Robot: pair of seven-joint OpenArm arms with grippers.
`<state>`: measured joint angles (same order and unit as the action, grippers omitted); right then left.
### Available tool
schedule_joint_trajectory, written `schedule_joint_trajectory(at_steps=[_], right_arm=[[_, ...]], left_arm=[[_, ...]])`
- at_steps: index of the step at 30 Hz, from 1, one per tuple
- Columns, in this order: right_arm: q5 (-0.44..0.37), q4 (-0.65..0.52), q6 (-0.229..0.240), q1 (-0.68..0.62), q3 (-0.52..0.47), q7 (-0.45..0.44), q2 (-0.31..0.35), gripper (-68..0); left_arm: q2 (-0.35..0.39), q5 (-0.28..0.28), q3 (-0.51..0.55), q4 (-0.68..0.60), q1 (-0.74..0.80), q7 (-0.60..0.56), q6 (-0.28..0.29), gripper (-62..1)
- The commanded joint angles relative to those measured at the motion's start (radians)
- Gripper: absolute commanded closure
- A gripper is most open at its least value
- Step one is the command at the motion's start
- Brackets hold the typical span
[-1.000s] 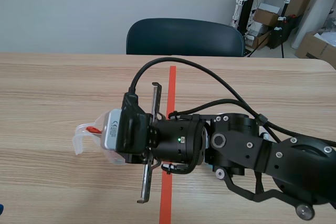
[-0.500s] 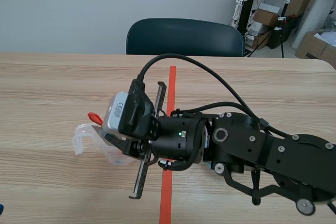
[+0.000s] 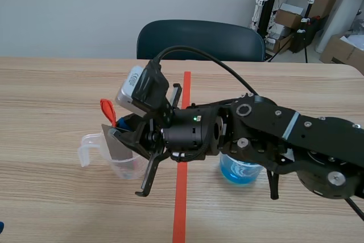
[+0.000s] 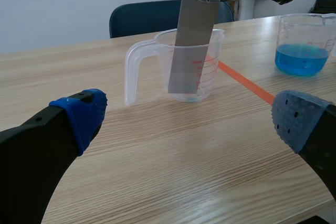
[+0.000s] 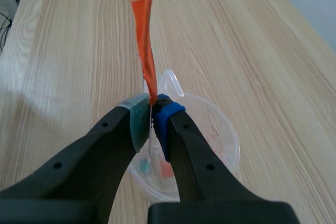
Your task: Do the redox reaction experiment. lift the metal plate out of the left beaker
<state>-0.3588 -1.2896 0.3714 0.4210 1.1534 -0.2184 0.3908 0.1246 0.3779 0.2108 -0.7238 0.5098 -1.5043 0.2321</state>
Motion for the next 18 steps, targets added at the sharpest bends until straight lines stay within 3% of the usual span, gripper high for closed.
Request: schedule_joint_trajectory(at_steps=[1,18], right_arm=[[-0.016,-0.027,0.004,0.023,-0.022,0.005,0.0,-0.4],[-0.083,-0.057,0.023,0.034,-0.101,0.078,-0.001,-0.4]], left_arm=[[0.007,-0.003,0.003,-0.012,0.005,-0.05,-0.001,-62.3],[0.007,-0.003,0.003,-0.012,0.005,-0.05,-0.001,-62.3]])
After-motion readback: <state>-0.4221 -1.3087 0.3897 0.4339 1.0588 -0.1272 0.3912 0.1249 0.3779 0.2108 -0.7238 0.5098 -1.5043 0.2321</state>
